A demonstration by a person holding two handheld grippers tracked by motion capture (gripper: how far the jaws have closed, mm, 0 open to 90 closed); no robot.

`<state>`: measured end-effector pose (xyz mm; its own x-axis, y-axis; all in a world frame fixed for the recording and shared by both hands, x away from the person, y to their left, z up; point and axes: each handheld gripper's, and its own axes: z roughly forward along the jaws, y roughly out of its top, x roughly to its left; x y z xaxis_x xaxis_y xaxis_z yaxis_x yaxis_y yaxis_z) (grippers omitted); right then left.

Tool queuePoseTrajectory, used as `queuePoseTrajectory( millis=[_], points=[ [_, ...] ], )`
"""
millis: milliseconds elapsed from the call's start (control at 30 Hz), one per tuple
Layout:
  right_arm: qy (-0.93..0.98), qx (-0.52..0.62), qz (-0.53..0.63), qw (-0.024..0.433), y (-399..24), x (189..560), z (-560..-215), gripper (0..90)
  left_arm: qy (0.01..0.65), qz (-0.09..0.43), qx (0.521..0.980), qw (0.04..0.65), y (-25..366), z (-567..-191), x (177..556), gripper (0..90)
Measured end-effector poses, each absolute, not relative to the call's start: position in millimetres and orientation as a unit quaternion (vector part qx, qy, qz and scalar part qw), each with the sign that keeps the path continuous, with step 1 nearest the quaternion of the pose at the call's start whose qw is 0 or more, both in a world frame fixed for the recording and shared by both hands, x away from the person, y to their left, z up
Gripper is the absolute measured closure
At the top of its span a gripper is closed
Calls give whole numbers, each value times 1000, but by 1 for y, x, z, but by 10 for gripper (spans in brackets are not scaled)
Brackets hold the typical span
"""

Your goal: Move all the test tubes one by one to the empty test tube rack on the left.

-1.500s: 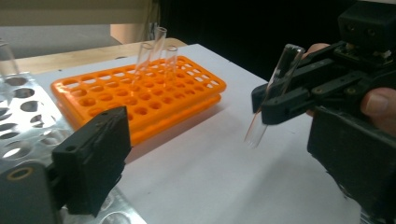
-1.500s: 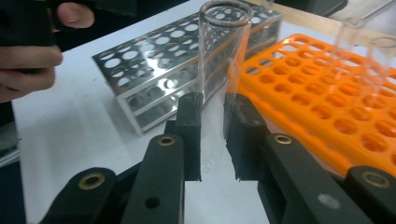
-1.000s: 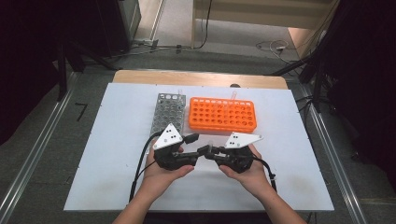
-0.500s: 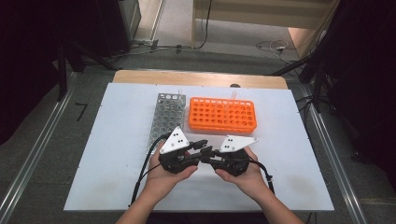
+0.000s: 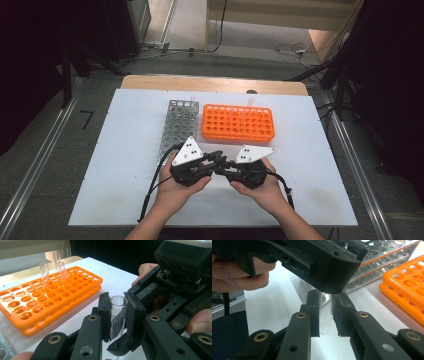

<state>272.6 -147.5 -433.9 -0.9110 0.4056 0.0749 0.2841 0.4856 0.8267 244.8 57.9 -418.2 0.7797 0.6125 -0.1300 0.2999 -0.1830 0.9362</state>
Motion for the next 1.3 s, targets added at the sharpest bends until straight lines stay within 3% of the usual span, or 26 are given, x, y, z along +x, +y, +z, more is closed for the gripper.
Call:
queuePoseTrajectory(
  millis=[133,233,300,333,367,600,700,1133,1300],
  points=[
    [859,197,468,60,-148,273,-434,669,307,142,752,566,59,-417,246,760],
    [861,187,470,48,-151,274,-435,476,312,146,748,567,63,-415,247,760],
    [861,186,470,47,-152,274,-435,448,316,148,745,569,66,-412,248,761],
    [861,187,472,44,-156,274,-435,355,316,151,744,570,67,-411,249,760],
    [861,187,472,44,-156,274,-435,355,318,152,742,570,69,-410,250,760],
    [847,211,483,65,-179,274,-432,9,327,166,735,570,79,-404,259,761],
    [838,219,497,56,-194,274,-433,0,332,170,732,570,84,-402,264,761],
    [822,256,496,111,-252,268,-437,0,348,194,719,570,105,-388,285,761],
    [815,274,499,107,-274,270,-447,0,352,200,718,566,108,-387,294,761]
  ],
)
